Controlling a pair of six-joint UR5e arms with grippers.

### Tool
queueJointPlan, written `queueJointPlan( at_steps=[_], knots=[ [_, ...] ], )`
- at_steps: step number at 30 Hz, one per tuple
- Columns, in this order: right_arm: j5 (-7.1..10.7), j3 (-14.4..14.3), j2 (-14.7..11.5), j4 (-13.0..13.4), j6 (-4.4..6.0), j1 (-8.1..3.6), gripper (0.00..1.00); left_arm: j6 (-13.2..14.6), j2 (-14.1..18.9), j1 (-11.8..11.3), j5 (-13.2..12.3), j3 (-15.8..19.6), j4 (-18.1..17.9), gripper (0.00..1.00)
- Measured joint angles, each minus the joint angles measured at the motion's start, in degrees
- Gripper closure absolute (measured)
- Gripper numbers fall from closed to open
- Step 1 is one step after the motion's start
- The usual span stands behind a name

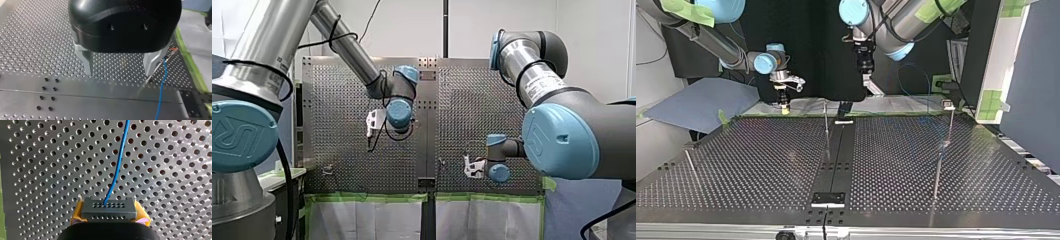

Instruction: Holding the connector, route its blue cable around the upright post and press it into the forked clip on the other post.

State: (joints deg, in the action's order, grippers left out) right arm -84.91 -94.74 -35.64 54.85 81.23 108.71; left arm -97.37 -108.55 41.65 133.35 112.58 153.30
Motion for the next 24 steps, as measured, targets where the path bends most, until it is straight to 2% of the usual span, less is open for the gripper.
queueJointPlan(
  at_steps=[14, 18, 24],
  knots=[
    [0.0, 0.0, 0.0, 0.1, 0.0, 0.03, 1.0, 0.8, 6.5, 1.6, 0.8, 6.3, 1.8, 0.0],
    [0.0, 0.0, 0.0, 0.1, 0.0, 0.05, 1.0, 1.0, 8.4, 1.6, 2.2, 5.9, 2.3, 0.0],
    [0.0, 0.0, 0.0, 0.1, 0.0, 0.05, 1.0, 1.0, 11.3, 1.4, 3.5, 3.4, 3.9, 0.0]
  ],
)
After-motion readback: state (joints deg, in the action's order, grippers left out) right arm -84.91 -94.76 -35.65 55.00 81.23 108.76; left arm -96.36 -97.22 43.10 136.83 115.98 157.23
